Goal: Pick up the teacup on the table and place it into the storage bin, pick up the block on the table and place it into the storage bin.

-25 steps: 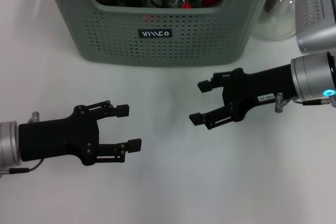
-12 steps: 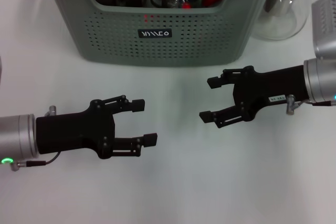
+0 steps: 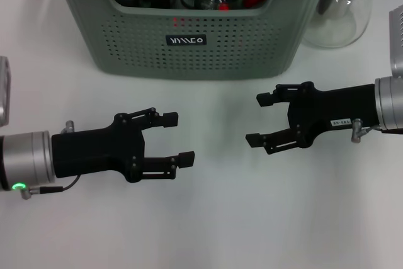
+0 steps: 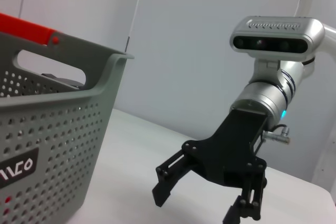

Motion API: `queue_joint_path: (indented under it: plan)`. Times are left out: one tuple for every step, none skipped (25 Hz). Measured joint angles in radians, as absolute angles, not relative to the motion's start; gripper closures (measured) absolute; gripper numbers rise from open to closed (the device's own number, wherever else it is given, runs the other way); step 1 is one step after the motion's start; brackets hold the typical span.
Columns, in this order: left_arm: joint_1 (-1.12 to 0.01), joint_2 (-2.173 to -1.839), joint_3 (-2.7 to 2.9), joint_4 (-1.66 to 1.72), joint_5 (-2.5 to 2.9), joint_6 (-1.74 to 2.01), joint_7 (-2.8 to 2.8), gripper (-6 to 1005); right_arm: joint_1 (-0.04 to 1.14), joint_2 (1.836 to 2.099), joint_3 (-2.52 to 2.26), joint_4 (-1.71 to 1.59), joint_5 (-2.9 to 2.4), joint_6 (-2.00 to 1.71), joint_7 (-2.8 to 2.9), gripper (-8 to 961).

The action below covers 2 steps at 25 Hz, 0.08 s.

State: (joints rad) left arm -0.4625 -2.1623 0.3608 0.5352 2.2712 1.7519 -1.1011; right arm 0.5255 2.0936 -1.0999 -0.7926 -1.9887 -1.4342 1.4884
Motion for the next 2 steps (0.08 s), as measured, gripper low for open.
queue_joint_path:
  plan:
    - [-0.464, -2.163, 0.361, 0.535, 2.271, 1.749, -1.101, 127, 0.525, 2.094, -1.099, -0.792, -1.989, -1.434, 1.488, 7]
    - [-0.465, -2.163, 0.361, 0.535, 2.271, 1.746, -1.102, 127, 0.524, 2.094, -1.099, -0.792, -1.989, -1.434, 1.489, 7]
